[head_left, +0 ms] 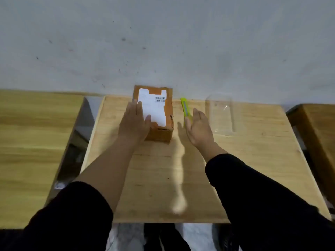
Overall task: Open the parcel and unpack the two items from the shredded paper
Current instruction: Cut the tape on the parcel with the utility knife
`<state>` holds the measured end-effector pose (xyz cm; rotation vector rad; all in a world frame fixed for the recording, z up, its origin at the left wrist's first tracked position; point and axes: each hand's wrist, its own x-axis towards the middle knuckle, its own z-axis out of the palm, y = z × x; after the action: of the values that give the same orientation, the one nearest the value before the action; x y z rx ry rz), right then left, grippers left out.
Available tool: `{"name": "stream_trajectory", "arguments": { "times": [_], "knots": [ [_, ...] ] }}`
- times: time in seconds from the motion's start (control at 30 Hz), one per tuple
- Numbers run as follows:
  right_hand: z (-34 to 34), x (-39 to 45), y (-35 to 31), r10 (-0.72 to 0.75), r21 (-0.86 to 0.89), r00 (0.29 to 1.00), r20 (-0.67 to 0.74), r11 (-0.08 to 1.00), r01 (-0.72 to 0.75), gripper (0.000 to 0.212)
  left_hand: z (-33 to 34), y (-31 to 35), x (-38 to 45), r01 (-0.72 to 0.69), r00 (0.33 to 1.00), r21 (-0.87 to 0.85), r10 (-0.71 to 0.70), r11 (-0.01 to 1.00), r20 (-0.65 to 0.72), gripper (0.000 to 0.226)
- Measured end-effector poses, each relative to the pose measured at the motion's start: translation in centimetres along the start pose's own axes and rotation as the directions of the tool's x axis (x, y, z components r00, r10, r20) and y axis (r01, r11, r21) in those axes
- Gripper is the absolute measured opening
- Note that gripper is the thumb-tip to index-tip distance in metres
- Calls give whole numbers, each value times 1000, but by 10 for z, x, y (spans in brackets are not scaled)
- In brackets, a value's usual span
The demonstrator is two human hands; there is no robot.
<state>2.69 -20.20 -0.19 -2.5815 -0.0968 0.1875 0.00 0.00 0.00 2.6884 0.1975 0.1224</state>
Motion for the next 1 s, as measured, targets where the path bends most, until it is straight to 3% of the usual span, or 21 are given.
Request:
{"name": "stream_trajectory", "arguments": {
  "times": [0.17, 0.37, 0.5, 0.63, 0.73, 0.83, 1.0],
  "knots": [
    [35, 36, 25, 36, -50, 999, -30, 998, -37, 62, 29, -19, 16, 54, 998, -28, -53, 998, 46, 60],
    [54, 65, 30, 52, -109, 995, -89, 992, -61, 64, 40, -25, 20, 28, 999, -21, -29, 999, -43, 60],
    [50, 71, 31, 28, -133, 1000, -7, 991, -29, 60, 37, -23, 23, 39, 999, -17, -39, 999, -38, 61],
    [39, 68, 20, 65, 119, 993, -93, 991, -54, 58, 32, -26, 29, 46, 999, -25, -46, 999, -2, 61],
    [33, 65, -1, 46, 320, 984, -173, 947, 12, 54, 29, -32, 33, 87, 995, -42, -85, 995, 59, 63],
    [39, 62, -17, 24, 447, 993, -120, 894, 32, 52, 31, -34, 33, 129, 988, -101, -119, 986, 97, 65],
    [56, 57, -22, 79, 537, 997, 2, 841, -68, 51, 35, -32, 31, 120, 993, -180, -116, 976, 30, 63]
  ]
}}
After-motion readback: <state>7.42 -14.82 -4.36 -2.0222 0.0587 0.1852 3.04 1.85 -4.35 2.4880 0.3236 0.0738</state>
